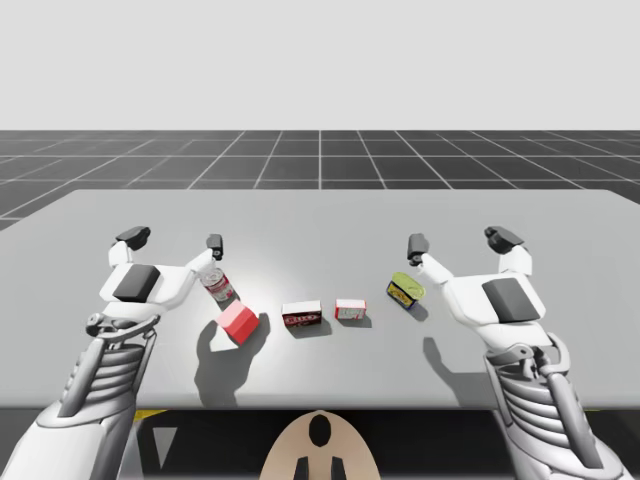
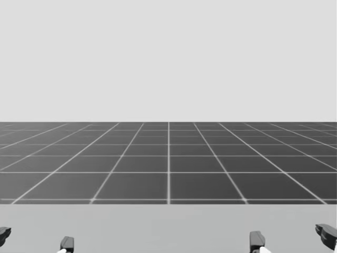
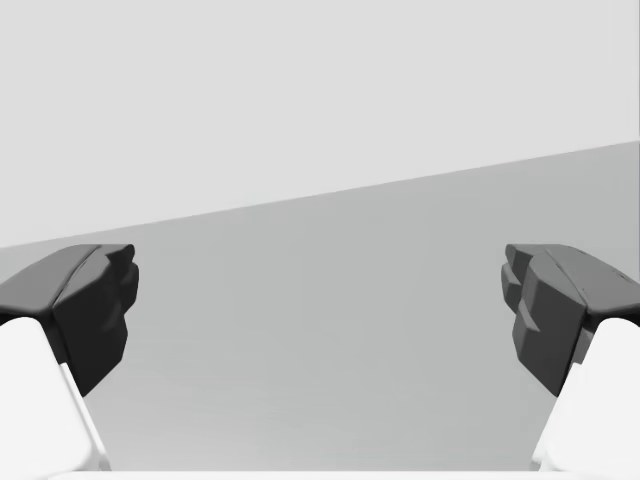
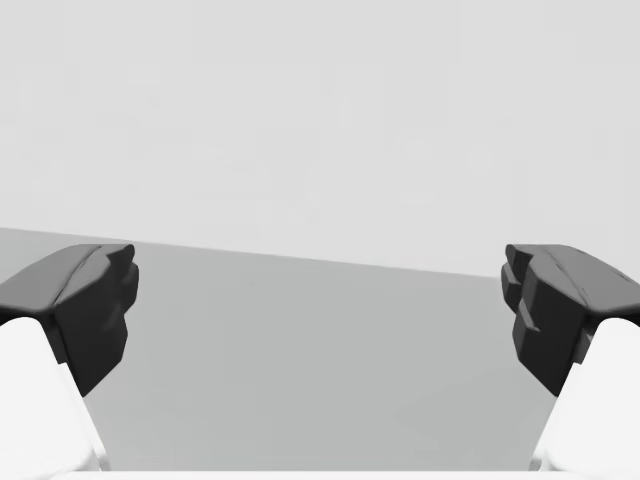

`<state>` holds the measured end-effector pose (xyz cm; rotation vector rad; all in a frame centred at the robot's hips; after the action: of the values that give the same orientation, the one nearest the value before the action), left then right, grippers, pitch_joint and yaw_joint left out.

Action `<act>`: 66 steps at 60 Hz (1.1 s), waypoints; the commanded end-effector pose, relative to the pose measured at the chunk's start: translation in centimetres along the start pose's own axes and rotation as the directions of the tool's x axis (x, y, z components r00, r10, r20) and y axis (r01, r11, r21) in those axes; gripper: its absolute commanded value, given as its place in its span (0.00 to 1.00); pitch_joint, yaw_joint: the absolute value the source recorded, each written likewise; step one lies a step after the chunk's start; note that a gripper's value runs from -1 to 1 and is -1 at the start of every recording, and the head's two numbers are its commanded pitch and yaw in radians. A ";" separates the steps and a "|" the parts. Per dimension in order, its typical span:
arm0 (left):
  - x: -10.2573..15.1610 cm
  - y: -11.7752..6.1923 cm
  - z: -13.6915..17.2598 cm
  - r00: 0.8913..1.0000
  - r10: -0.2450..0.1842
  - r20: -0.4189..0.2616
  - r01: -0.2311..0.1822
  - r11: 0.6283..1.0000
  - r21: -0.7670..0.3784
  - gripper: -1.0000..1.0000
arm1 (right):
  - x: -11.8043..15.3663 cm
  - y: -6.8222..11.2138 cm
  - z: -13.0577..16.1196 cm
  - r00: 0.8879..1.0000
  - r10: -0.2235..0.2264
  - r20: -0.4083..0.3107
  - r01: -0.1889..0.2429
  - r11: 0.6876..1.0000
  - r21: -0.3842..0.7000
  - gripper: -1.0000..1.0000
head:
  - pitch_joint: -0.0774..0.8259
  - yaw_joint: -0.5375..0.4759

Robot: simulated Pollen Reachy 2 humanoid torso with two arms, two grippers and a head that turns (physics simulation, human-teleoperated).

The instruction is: Find the red cube and pick it up.

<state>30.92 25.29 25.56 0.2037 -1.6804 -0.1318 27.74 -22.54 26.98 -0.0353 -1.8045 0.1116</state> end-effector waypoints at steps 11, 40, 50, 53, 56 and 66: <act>0.0 -0.1 0.1 1.000 -0.002 -0.002 0.002 1.000 -0.006 0.00 | -0.1 0.1 -0.2 0.999 -0.018 -0.034 0.017 0.999 -0.031 0.00 | 0.12 0.54; -0.1 -0.1 0.0 1.000 -0.008 -0.006 0.008 1.000 -0.010 0.00 | -0.3 0.3 -0.4 0.999 -0.011 -0.045 0.011 1.000 -0.017 0.00 | 0.54 0.54; 0.0 0.0 -0.1 1.000 -0.008 -0.005 0.008 1.000 -0.010 0.00 | -0.2 0.4 -0.4 0.998 -0.032 -0.049 0.032 0.999 0.006 0.00 | 0.65 0.56; 0.0 0.0 -0.1 1.000 -0.010 -0.004 0.010 1.000 -0.013 0.00 | -0.2 0.5 -0.4 0.998 -0.031 -0.052 0.031 0.999 0.014 0.00 | 0.68 0.59; 0.0 -0.1 -0.1 1.000 -0.012 -0.003 0.012 1.000 -0.015 0.00 | -0.2 0.5 -0.4 0.998 -0.029 -0.053 0.030 0.999 0.017 0.00 | 0.69 0.61; 0.0 -0.1 0.0 1.000 -0.015 -0.004 0.015 1.000 -0.019 0.00 | -0.3 0.5 -0.4 0.998 -0.026 -0.059 0.028 0.999 0.031 0.00 | 0.77 0.71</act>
<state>30.97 25.21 25.54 0.2027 -1.6742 -0.1543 28.18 -22.16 26.83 -0.0044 -1.7501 0.1126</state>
